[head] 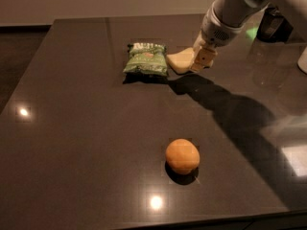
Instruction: Move sponge near green jalapeno chip bag
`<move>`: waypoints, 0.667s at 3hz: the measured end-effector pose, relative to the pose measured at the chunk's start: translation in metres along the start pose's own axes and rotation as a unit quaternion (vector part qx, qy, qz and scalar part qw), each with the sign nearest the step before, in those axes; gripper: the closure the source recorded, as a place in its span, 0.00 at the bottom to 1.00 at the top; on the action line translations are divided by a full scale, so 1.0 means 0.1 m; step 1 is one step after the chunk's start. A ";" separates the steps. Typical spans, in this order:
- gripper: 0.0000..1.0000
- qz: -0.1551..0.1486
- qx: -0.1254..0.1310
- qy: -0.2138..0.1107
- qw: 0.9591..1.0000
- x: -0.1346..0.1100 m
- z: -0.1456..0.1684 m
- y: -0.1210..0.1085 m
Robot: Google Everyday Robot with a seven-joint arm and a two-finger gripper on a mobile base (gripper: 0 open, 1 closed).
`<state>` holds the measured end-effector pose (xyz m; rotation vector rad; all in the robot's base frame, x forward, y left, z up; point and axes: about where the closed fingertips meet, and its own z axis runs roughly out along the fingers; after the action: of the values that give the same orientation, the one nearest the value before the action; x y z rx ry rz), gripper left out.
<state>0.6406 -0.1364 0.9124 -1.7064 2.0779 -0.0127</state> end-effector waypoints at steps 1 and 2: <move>0.56 0.018 0.004 -0.002 1.000 -0.02 0.07 -0.06; 0.32 0.018 0.002 -0.002 1.000 -0.03 0.08 -0.05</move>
Offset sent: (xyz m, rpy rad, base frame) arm 0.0074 0.0022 -0.0030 0.0133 0.0015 -0.0312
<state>0.6489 -0.1328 0.9072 -1.6655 2.1041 -0.0039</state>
